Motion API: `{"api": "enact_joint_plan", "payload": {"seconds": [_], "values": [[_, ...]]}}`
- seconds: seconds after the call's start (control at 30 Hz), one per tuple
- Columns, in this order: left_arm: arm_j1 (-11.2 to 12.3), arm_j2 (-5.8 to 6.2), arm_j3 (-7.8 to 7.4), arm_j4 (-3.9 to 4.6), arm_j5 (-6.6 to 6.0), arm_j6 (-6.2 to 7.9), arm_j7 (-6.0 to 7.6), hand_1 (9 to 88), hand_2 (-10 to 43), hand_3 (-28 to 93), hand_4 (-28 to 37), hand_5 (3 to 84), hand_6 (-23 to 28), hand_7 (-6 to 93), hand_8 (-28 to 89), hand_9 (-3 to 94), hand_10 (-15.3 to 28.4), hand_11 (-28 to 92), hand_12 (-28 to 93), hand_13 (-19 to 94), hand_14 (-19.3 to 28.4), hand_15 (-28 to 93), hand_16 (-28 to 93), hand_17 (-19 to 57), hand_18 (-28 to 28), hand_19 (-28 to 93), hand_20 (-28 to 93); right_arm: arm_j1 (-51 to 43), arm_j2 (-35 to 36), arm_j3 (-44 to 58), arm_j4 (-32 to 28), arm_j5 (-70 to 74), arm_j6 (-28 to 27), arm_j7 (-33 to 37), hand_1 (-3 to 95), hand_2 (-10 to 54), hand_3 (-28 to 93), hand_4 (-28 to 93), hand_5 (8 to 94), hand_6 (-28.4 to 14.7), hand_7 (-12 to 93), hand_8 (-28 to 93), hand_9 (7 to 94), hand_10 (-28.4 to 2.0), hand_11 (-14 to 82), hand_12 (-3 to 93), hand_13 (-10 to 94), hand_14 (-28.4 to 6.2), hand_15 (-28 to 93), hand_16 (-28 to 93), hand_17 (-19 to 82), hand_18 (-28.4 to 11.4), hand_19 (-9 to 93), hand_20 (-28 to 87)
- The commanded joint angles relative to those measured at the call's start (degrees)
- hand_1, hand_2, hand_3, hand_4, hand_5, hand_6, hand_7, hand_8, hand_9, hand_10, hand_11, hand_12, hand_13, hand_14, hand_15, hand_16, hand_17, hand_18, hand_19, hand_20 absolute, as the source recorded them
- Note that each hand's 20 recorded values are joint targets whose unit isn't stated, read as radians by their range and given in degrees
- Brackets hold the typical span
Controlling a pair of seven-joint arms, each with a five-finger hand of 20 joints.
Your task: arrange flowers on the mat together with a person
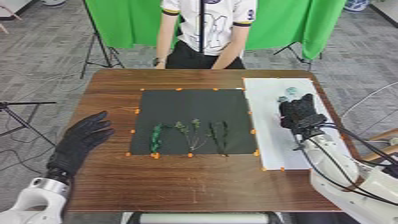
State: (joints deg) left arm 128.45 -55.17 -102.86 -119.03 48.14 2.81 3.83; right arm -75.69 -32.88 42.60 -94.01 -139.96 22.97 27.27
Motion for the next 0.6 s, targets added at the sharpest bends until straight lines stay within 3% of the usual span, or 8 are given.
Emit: {"api": "enact_joint_plan", "payload": {"seconds": [0.03,0.1,0.13,0.17,0.2,0.33,0.4,0.6], "values": [[5.0,2.72,-4.52,-1.56,-0.64,0.5,-0.78,26.7,-2.5,69,-24.9,32.5,2.7,23.2,-12,29.9,11.6,28,18,28,14.5,39,-2,-6.4,20.1,50,9,8.1,-1.9,-5.4,-2.5,-0.4,4.5,-2.4,46.4,-9.5,80,-28,67.4,6.8,54,-1,79.1,-3.9,27.9,48.9,59,-0.7,49,39,14,-15.9,51,32],[7.2,3.7,-6.38,-2.26,-1.85,0.95,-0.41,26.7,-2.5,69,-24.8,32.5,2.7,23.2,-12,29.9,11.6,28,18,28,14.5,39,-2,-6.3,20.1,50,9,12.8,-3.0,-9.4,-2.6,0.1,5.8,-3.8,46.4,-9.5,80,-28,67.4,6.8,54,-1,79.1,-3.9,27.9,49.0,59,-0.7,49,39,14,-15.9,51,32],[8.7,3.76,-7.93,-2.82,-2.44,0.33,-1.12,26.7,-2.5,69,-24.8,32.5,2.7,23.3,-12,29.9,11.6,28,18,28,14.5,39,-2,-6.3,20.1,50,9,14.3,-3.8,-10.5,-2.9,0.2,5.9,-4.7,46.4,-9.5,80,-28,67.4,6.8,54,-1,79.1,-4.0,27.9,49.0,59,-0.7,49,39,14,-15.9,51,32],[9.9,3.91,-9.29,-3.1,-2.36,-0.11,-1.42,26.7,-2.5,69,-24.8,32.5,2.7,23.3,-12,29.9,11.6,28,18,28,14.5,39,-2,-6.4,20.1,50,9,16.0,-4.7,-11.9,-3.1,0.5,6.6,-5.3,46.3,-9.5,80,-28,67.3,6.8,54,-1,79.1,-3.9,27.8,49.0,59,-0.7,49,39,14,-15.9,51,32],[11.2,3.87,-10.39,-3.53,-1.91,0.36,-1.76,26.7,-2.4,69,-24.8,32.5,2.7,23.3,-12,29.9,11.6,28,18,28,14.5,39,-2,-6.4,20.1,50,9,17.6,-5.8,-13.3,-3.0,0.9,7.0,-6.3,46.3,-9.5,80,-28,67.4,6.8,54,-1,79.1,-4.0,27.8,49.1,59,-0.7,49,39,14,-15.9,51,32],[14.6,3.64,-12.74,-4.36,-3.26,1.57,-1.55,26.8,-2.4,69,-24.8,32.4,2.7,23.3,-11,29.9,11.6,28,18,28,14.5,40,-2,-6.4,20.1,50,9,22.4,-10.8,-17.7,-2.1,2.1,6.9,-10.3,46.1,-9.5,80,-28,67.4,6.8,54,-1,79.1,-4.1,27.7,49.1,59,-0.7,49,39,14,-15.9,51,32],[14.8,3.78,-12.61,-4.37,-3.4,2.07,-1.07,26.8,-2.4,69,-24.8,32.5,2.7,23.3,-12,29.9,11.5,28,18,28,14.5,40,-2,-6.4,20.1,50,9,24.0,-13.4,-19.5,-1.5,2.6,6.6,-12.6,46.0,-9.5,81,-28,67.4,6.8,54,-1,79.1,-4.1,27.7,49.1,59,-0.7,49,39,14,-15.9,51,32],[13.0,4.28,-11.32,-3.77,-3.42,1.56,-1.22,26.7,-2.4,69,-24.8,32.5,2.7,23.3,-12,29.9,11.6,28,18,28,14.5,40,-2,-6.4,20.2,50,9,28.5,-21.3,-26.8,-0.4,3.7,6.5,-16.6,45.7,-9.5,81,-28,67.3,6.7,54,-1,78.8,-4.2,27.6,49.0,59,-0.7,49,39,14,-15.8,51,33]]}}
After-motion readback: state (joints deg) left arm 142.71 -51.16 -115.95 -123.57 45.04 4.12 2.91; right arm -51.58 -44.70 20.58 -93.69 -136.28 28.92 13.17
